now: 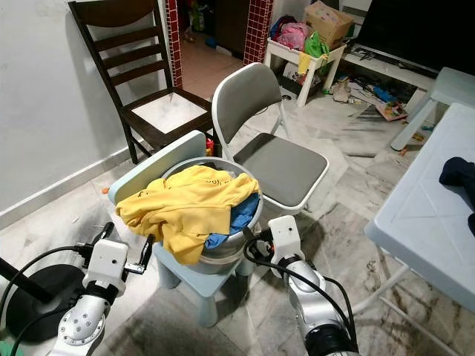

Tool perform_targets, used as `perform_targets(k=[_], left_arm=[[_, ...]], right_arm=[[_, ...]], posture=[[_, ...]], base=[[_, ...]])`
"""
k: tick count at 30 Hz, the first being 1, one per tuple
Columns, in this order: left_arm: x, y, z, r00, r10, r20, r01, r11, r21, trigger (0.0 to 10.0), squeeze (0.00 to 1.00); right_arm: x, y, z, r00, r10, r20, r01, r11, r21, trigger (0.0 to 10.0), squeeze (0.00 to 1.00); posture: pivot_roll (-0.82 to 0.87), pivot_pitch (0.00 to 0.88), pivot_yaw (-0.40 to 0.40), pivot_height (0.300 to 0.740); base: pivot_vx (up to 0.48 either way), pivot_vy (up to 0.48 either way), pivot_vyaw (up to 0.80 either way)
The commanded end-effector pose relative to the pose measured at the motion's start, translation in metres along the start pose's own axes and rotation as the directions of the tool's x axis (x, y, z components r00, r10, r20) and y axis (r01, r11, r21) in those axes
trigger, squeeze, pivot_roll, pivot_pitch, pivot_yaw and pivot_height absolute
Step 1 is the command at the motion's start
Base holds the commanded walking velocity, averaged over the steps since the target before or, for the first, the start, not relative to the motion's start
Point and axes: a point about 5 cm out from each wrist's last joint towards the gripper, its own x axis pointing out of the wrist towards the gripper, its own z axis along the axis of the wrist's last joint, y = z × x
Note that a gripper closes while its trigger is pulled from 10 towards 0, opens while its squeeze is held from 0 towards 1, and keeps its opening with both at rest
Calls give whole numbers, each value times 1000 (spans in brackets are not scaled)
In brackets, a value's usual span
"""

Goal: Hang hanger

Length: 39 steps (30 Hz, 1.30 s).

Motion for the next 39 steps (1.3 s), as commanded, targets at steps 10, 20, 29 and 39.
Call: perform_targets(k=[10, 20, 29, 39], left_arm=[[-1, 1, 0, 1000, -14, -6, 14, 1000, 4, 10000, 0], [-3, 0, -3, 1000, -9, -24, 10, 1000, 9, 10000, 0], [0, -3, -2, 1000, -6, -17, 5, 1000, -7, 10000, 0], [-2, -6, -3, 999, -24, -30, 23, 999, -25, 10000, 0]], right_arm=[[2, 4, 1, 1000, 23, 1, -23, 1000, -11, 10000, 1000], [2, 4, 0, 1000, 21, 1, -21, 1000, -11, 10000, 1000], [5, 4, 4, 1000, 13, 8, -13, 1000, -10, 10000, 1000], [6, 4, 4, 1000, 11, 5, -11, 1000, -12, 10000, 1000]], posture=[[1, 18, -67, 740], [4, 24, -68, 740], [8, 11, -71, 740], [17, 14, -73, 740]], base=[[310, 351, 0], [248, 277, 0], [0, 0, 0], [0, 0, 0]])
